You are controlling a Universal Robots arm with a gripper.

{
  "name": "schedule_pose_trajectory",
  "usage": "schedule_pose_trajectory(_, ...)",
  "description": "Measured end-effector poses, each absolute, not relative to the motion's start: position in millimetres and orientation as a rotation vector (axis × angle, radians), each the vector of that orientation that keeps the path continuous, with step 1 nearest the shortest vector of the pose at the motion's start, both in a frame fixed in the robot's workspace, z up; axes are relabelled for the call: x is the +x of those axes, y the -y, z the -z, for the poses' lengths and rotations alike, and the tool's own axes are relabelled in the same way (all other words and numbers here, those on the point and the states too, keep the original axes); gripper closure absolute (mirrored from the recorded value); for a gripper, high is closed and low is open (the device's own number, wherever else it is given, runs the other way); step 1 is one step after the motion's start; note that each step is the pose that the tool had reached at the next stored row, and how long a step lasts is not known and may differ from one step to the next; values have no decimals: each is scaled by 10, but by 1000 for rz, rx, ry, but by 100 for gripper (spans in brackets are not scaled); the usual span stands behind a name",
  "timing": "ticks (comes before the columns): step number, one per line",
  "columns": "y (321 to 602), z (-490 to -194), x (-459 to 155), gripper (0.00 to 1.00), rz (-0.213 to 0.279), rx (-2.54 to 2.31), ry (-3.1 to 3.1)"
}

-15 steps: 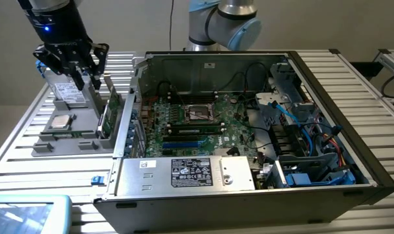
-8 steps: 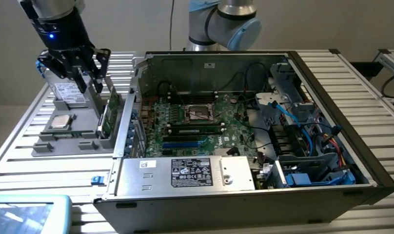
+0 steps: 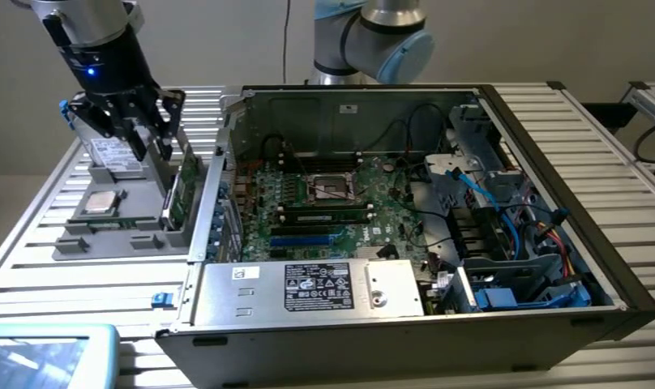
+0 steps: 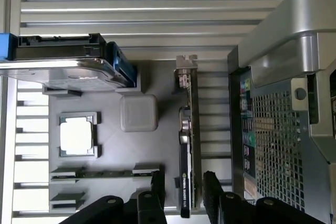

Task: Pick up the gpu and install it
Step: 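Pick up the gpu and move the gpu toward the slot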

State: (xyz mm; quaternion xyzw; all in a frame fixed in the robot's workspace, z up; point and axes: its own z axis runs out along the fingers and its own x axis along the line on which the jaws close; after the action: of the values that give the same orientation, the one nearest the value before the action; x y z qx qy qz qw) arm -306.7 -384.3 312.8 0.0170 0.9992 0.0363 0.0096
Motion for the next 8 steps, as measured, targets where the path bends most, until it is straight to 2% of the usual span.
schedule_pose_trajectory(8,3828,-2985,-3068,56,-121,53,-3119)
